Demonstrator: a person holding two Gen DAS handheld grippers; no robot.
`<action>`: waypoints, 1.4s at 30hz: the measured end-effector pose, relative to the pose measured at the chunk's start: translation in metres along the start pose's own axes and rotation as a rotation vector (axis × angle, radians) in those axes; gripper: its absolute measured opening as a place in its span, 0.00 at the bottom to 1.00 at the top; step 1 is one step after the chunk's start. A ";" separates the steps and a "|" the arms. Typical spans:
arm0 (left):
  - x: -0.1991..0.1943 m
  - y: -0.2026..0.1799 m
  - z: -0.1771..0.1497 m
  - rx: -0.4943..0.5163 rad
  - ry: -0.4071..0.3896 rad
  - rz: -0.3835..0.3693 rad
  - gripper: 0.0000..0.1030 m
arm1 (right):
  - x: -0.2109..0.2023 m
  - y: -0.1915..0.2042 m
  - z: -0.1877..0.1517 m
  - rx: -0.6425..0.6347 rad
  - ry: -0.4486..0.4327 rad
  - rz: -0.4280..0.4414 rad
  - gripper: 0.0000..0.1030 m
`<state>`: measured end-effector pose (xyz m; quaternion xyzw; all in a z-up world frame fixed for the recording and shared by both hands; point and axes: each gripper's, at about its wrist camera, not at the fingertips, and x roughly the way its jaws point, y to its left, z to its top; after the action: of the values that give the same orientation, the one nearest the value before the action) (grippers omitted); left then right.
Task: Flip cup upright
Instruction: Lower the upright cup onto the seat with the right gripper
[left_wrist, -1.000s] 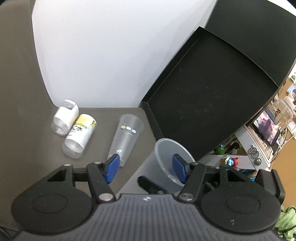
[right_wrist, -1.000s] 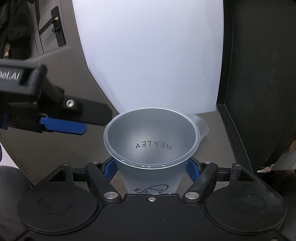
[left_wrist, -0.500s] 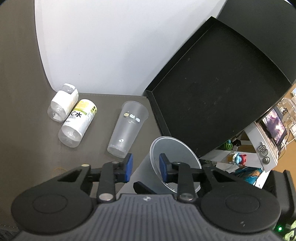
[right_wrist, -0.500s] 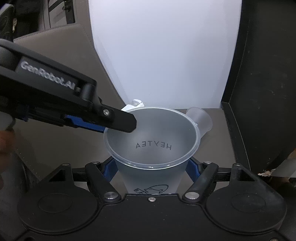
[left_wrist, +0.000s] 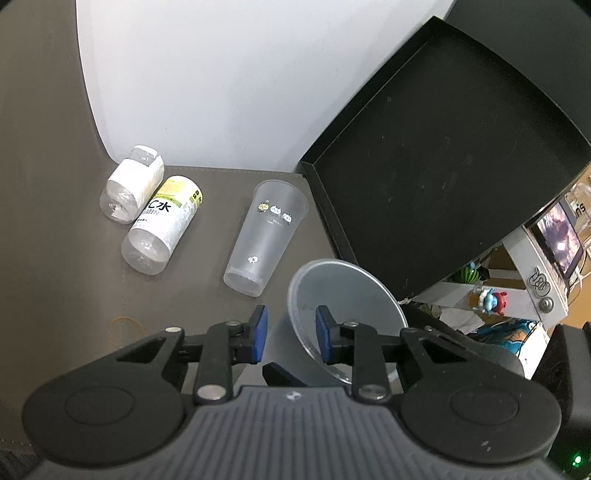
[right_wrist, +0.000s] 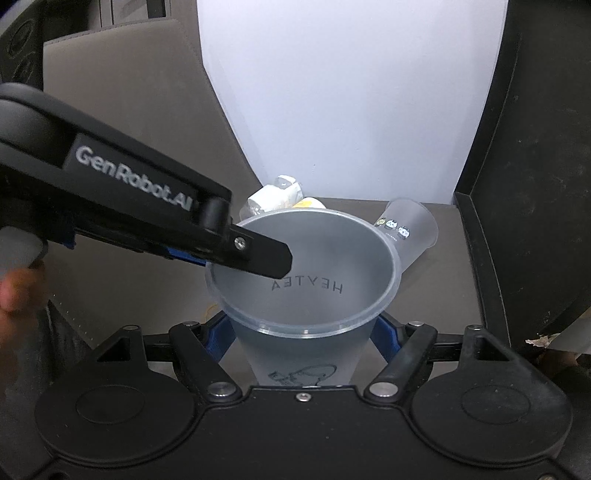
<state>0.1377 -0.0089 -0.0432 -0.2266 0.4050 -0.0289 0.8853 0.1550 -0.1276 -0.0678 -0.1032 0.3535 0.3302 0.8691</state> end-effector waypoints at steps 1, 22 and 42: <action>0.000 0.000 -0.001 0.001 0.002 0.001 0.27 | -0.001 0.001 0.001 -0.003 0.003 0.001 0.72; -0.005 0.000 0.004 -0.020 0.013 0.078 0.48 | -0.009 -0.013 0.014 0.050 0.040 0.027 0.83; -0.058 -0.018 -0.007 0.042 -0.067 0.163 0.77 | -0.030 -0.032 0.005 0.151 0.040 0.020 0.87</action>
<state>0.0963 -0.0143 0.0012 -0.1750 0.3917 0.0425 0.9023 0.1628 -0.1652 -0.0455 -0.0406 0.3957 0.3091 0.8639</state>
